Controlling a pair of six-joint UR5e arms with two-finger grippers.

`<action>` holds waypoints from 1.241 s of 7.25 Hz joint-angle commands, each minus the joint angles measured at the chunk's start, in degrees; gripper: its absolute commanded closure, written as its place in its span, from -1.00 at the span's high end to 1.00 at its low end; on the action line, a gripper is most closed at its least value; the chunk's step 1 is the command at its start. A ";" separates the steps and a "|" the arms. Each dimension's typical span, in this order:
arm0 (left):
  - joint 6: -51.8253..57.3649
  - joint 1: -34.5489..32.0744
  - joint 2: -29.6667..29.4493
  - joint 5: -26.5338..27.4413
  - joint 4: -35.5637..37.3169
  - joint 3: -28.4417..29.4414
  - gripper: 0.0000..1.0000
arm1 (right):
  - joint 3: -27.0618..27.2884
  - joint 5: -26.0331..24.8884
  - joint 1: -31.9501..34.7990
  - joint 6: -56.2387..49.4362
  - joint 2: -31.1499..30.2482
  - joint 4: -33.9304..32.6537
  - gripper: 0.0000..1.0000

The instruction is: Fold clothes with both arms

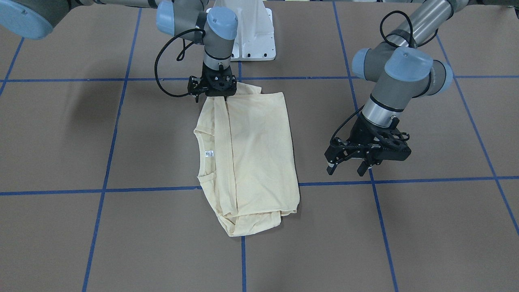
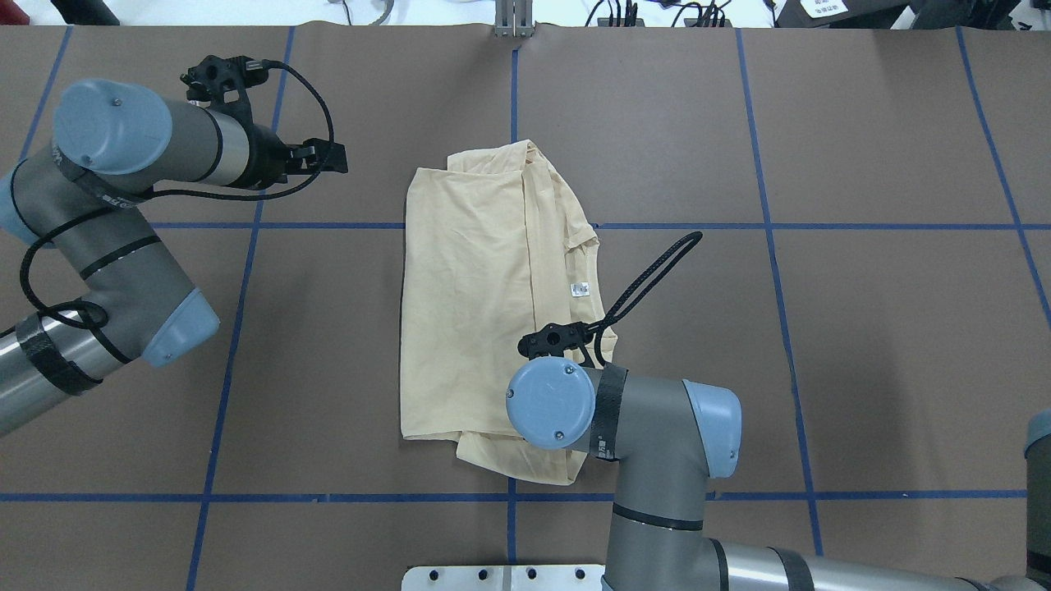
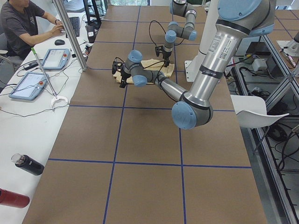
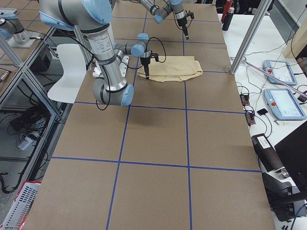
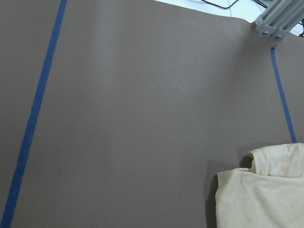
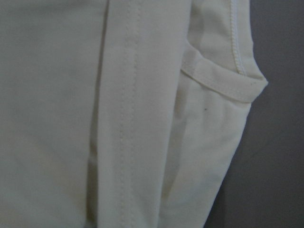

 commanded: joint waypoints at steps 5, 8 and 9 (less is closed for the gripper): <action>-0.01 0.33 0.00 0.00 -0.01 -0.01 1.00 | 1.78 0.61 3.77 -2.59 -1.69 0.06 1.00; -0.01 0.33 0.00 0.00 -0.01 0.08 1.00 | 2.48 0.70 4.30 -2.77 -4.13 0.23 1.00; -0.01 0.50 0.00 0.00 -0.01 0.16 1.00 | 3.26 0.61 4.31 -2.77 -5.63 0.32 1.00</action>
